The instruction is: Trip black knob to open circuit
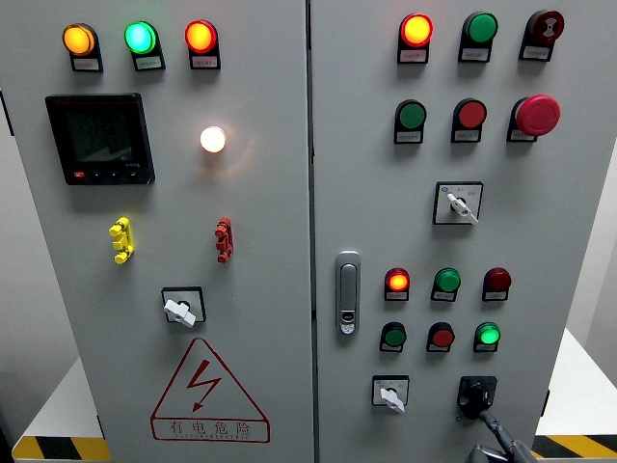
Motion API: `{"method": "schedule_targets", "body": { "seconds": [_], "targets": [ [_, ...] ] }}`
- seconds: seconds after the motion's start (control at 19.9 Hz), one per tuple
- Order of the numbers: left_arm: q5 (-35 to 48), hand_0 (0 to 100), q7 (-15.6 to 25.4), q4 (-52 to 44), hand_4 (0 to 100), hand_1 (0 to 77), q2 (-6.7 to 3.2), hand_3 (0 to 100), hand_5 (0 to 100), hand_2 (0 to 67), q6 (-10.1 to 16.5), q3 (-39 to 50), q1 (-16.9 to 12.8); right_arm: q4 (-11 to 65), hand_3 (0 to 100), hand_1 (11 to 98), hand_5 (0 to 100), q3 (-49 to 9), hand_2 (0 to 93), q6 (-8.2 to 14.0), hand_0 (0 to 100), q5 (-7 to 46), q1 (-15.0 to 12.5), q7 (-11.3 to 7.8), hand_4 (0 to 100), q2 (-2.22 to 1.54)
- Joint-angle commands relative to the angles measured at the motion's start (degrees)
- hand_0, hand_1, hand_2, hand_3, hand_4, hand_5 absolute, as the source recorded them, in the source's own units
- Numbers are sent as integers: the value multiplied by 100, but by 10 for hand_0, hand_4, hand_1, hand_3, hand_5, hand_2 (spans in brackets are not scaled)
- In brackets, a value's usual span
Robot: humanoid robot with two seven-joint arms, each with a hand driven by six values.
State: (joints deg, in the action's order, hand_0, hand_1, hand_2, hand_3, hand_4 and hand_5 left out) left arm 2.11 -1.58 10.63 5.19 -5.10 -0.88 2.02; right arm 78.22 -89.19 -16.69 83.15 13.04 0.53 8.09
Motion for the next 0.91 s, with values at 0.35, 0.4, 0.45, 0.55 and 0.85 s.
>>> {"method": "schedule_targets", "body": {
  "seconds": [0.35, 0.4, 0.45, 0.55, 0.85],
  "targets": [
    [0, 0, 0, 0, 99, 0, 0, 262, 86, 195, 0, 0, 0, -26, 836, 828, 1000, -89, 0, 8, 1000, 0, -3, 0, 968, -44],
    [0, 0, 0, 0, 99, 0, 0, 262, 86, 195, 0, 0, 0, -26, 836, 826, 1000, -124, 0, 8, 1000, -9, -12, 0, 968, -53],
    [0, 0, 0, 0, 99, 0, 0, 262, 86, 195, 0, 0, 0, -26, 835, 825, 1000, -168, 0, 8, 1000, -9, -12, 0, 968, -70],
    [0, 0, 0, 0, 99, 0, 0, 262, 86, 195, 0, 0, 0, -26, 835, 823, 1000, -212, 0, 8, 1000, -9, -21, 0, 968, -88],
    [0, 0, 0, 0, 99, 0, 0, 262, 86, 195, 0, 0, 8, -9, 834, 814, 1000, -371, 0, 16, 1000, -61, -65, -9, 968, -264]
  ]
}}
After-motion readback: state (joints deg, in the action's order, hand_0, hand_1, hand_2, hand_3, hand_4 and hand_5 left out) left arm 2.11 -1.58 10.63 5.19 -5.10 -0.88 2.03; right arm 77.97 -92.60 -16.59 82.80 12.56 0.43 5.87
